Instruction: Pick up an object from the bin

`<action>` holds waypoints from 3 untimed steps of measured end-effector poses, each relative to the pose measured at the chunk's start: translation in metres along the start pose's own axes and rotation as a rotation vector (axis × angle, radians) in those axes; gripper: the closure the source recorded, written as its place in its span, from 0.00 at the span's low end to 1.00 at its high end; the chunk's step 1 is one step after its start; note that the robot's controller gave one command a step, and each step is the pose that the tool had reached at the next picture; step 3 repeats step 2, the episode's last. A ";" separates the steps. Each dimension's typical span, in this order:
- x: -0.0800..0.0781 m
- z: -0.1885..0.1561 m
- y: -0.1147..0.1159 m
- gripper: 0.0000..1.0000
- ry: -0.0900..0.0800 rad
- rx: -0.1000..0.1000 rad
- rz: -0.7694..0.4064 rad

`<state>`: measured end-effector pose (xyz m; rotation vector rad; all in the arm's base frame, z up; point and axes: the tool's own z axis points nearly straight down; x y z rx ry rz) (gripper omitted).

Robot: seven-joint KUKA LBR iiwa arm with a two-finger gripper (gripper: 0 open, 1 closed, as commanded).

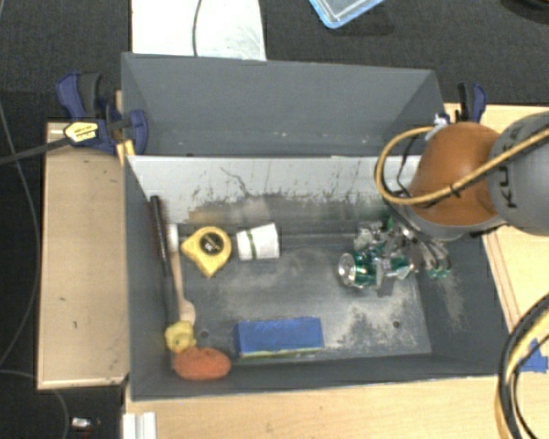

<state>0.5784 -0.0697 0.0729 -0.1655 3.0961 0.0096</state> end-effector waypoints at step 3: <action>0.003 -0.156 -0.023 1.00 0.005 -0.002 -0.043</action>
Offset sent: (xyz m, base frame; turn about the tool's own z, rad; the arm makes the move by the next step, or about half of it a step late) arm -0.0075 -0.0312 0.1743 -0.0435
